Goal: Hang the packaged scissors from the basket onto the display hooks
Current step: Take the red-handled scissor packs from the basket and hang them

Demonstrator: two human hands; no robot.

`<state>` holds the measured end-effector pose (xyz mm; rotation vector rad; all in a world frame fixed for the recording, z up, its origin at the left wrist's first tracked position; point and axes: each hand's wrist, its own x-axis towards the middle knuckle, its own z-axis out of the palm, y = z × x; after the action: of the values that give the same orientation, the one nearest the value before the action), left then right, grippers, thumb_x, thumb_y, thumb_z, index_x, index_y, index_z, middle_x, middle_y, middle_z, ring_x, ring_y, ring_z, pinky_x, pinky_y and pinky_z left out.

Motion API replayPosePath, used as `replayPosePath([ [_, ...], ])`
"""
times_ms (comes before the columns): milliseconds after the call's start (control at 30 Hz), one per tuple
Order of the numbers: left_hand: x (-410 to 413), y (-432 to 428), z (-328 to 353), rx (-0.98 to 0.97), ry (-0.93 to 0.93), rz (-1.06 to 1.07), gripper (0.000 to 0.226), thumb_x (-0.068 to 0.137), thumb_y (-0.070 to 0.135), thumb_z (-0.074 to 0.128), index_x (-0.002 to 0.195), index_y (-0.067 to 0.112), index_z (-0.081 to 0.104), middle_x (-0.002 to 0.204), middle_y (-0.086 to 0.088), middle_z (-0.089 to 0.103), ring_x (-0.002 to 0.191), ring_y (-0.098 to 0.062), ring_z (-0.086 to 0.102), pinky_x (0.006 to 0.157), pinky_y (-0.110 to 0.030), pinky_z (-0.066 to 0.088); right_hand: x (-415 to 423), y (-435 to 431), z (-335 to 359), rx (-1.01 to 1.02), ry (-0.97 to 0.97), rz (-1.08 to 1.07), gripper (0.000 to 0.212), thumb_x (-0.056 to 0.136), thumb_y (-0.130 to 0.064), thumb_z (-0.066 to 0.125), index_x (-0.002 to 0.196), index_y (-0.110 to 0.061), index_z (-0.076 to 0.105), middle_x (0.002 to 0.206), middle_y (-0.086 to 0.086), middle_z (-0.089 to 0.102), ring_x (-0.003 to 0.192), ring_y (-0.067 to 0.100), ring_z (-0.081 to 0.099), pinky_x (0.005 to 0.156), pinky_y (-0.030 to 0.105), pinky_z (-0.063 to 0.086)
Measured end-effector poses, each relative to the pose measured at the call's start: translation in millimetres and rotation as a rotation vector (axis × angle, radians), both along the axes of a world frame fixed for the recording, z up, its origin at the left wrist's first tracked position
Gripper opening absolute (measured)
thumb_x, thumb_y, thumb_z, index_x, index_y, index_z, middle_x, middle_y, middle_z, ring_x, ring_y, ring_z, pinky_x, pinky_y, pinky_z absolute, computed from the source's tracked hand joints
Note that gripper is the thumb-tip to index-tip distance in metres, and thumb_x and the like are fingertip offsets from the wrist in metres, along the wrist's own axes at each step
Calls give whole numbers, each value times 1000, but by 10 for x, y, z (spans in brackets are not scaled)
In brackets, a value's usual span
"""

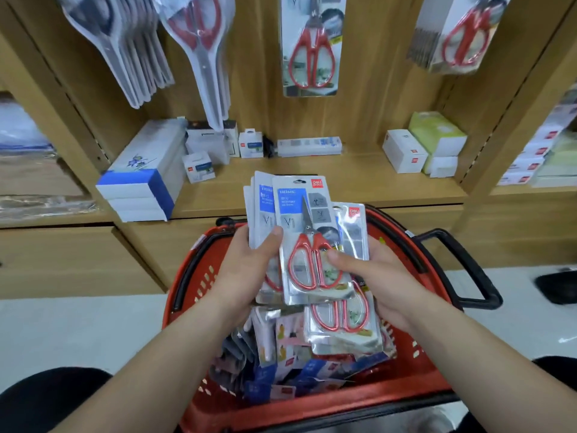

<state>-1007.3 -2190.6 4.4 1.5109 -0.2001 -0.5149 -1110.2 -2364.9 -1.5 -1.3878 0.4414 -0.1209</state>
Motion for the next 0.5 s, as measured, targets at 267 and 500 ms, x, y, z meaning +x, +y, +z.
replayPosePath([
  [267,127,-189,-154,1,66,-10,41,86,18,84,122,17,66,107,-6,80,96,-29,78,93,-54,60,274,17,-170,154,11,-55,25,95,-20,69,121,-19,70,106,5,80,97,24,77,81,37,59],
  [500,416,-215,-147,-19,95,27,43,85,13,82,125,12,68,108,-10,80,96,-33,78,92,-55,60,301,-332,-198,239,-25,137,41,96,7,55,132,-10,65,121,18,74,103,31,73,93,48,60],
])
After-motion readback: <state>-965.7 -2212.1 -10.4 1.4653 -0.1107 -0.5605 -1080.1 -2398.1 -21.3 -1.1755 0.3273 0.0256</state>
